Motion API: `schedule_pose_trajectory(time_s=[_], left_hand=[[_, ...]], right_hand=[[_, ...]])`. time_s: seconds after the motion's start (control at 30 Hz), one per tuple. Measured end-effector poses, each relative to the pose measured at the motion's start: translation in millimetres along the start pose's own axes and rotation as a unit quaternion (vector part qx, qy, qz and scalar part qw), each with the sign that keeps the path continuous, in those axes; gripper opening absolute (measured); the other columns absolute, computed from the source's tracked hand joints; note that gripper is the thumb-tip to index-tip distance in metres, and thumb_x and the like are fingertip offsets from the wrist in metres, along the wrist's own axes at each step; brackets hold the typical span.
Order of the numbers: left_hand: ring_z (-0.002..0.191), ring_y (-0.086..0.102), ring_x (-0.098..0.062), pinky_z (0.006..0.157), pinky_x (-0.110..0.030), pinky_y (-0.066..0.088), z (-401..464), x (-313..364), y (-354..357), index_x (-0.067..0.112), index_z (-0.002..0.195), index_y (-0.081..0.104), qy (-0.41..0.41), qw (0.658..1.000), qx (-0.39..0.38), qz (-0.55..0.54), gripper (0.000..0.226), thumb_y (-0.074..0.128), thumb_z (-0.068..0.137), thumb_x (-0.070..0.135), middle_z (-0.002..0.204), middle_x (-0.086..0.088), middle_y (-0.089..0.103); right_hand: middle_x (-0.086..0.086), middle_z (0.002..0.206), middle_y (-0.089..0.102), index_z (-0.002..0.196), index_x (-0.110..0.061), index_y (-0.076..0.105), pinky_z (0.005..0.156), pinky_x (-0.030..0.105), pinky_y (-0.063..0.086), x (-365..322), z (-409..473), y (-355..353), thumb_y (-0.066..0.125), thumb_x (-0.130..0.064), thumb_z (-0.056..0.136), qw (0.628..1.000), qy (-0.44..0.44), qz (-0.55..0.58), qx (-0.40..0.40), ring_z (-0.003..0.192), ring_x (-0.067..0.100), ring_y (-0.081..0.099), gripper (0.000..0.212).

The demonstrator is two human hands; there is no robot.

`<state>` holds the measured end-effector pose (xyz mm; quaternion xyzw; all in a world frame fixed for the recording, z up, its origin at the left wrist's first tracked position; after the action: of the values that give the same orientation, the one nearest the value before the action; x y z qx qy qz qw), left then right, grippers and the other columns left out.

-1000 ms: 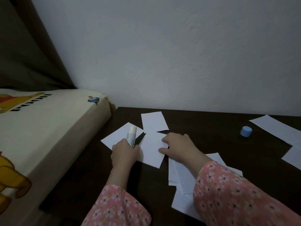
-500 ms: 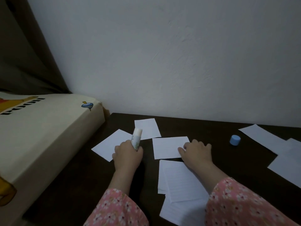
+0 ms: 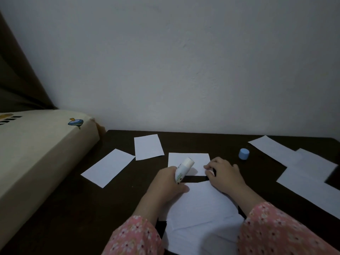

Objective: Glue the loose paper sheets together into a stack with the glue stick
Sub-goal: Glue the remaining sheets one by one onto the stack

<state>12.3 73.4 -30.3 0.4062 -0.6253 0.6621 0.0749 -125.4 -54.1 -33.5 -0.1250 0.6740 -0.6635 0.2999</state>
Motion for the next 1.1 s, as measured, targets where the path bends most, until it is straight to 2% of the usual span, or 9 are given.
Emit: schedule_pose_trajectory(time_s=[0.17,0.3,0.4,0.5,0.63,0.77,0.9,1.03,1.1], left_hand=[[0.097,0.056,-0.011,0.08,-0.025,0.046,-1,-4,-1,0.023,0.114,0.06,0.004,0.999,-0.039,-0.003,0.052,0.084,0.068,0.03,0.109,0.005,0.062],[0.086,0.059,-0.006,0.073,-0.026,0.052,0,0,-8,0.028,0.101,0.057,0.014,0.999,-0.019,-0.038,0.035,0.075,0.076,0.043,0.097,0.008,0.061],[0.09,0.057,-0.007,0.072,-0.024,0.049,3,12,-12,0.029,0.115,0.047,0.033,0.996,-0.01,-0.086,0.034,0.064,0.087,0.037,0.106,0.006,0.058],[0.094,0.055,-0.008,0.074,-0.027,0.048,10,23,-8,0.031,0.132,0.036,0.046,0.995,-0.039,-0.079,0.046,0.058,0.092,0.025,0.116,0.003,0.054],[0.101,0.055,-0.012,0.073,-0.023,0.05,22,34,-1,0.042,0.139,0.033,0.069,0.987,-0.035,-0.138,0.054,0.059,0.093,0.033,0.123,0.009,0.046],[0.085,0.06,-0.012,0.063,-0.019,0.05,31,34,-9,0.032,0.118,0.054,0.07,0.941,0.059,-0.326,0.031,0.064,0.088,0.034,0.114,0.0,0.058],[0.082,0.063,-0.015,0.076,-0.032,0.055,34,40,-8,0.025,0.112,0.061,0.057,0.893,0.09,-0.437,0.034,0.06,0.085,0.046,0.098,-0.003,0.067],[0.076,0.066,-0.013,0.068,-0.027,0.054,39,46,9,0.026,0.122,0.039,0.019,0.908,0.051,-0.416,0.036,0.044,0.095,0.048,0.101,-0.005,0.064],[0.079,0.063,-0.012,0.073,-0.03,0.053,39,44,13,0.027,0.125,0.03,0.013,0.927,0.044,-0.371,0.043,0.055,0.093,0.04,0.097,-0.001,0.064]], right_hand=[[-0.012,0.118,0.047,0.12,-0.039,0.057,0.1,0.032,0.034,15,-6,-2,0.05,-0.043,0.096,0.999,-0.035,0.039,-0.008,0.115,0.006,0.044,0.026],[-0.017,0.128,0.045,0.126,-0.038,0.055,0.104,0.029,0.029,32,-12,-3,0.048,-0.037,0.098,0.994,-0.066,0.086,0.009,0.124,0.003,0.038,0.029],[-0.019,0.138,0.043,0.13,-0.038,0.053,0.111,0.034,0.023,36,-14,-1,0.048,-0.037,0.098,0.993,-0.064,0.098,0.009,0.133,0.002,0.031,0.033],[-0.021,0.142,0.041,0.13,-0.041,0.052,0.115,0.039,0.019,35,-14,1,0.047,-0.036,0.098,0.992,-0.069,0.103,0.001,0.136,0.001,0.026,0.033],[-0.021,0.141,0.039,0.131,-0.042,0.052,0.114,0.037,0.016,37,-13,0,0.053,-0.038,0.094,0.992,-0.076,0.105,-0.009,0.136,0.001,0.024,0.037],[-0.021,0.135,0.041,0.123,-0.043,0.053,0.112,0.035,0.017,36,-16,-4,0.061,-0.041,0.088,0.988,-0.077,0.136,0.003,0.133,0.001,0.028,0.035],[-0.02,0.137,0.039,0.123,-0.042,0.054,0.114,0.038,0.016,34,-17,-3,0.06,-0.042,0.088,0.988,-0.093,0.123,0.004,0.135,0.002,0.024,0.035],[-0.023,0.15,0.03,0.124,-0.041,0.054,0.117,0.047,0.006,34,-14,0,0.058,-0.042,0.091,0.988,-0.08,0.127,-0.029,0.145,0.004,0.01,0.033],[-0.023,0.152,0.029,0.124,-0.043,0.054,0.117,0.048,0.004,33,-14,2,0.056,-0.042,0.092,0.988,-0.08,0.125,-0.04,0.145,0.005,0.009,0.032]])
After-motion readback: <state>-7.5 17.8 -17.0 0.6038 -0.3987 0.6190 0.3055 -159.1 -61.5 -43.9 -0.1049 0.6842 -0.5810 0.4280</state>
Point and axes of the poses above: each hand's wrist, its own z-axis towards the middle knuckle, its own y-axis out of the palm, x = y × z, the point moved 7 cm from there along z, towards the middle knuckle
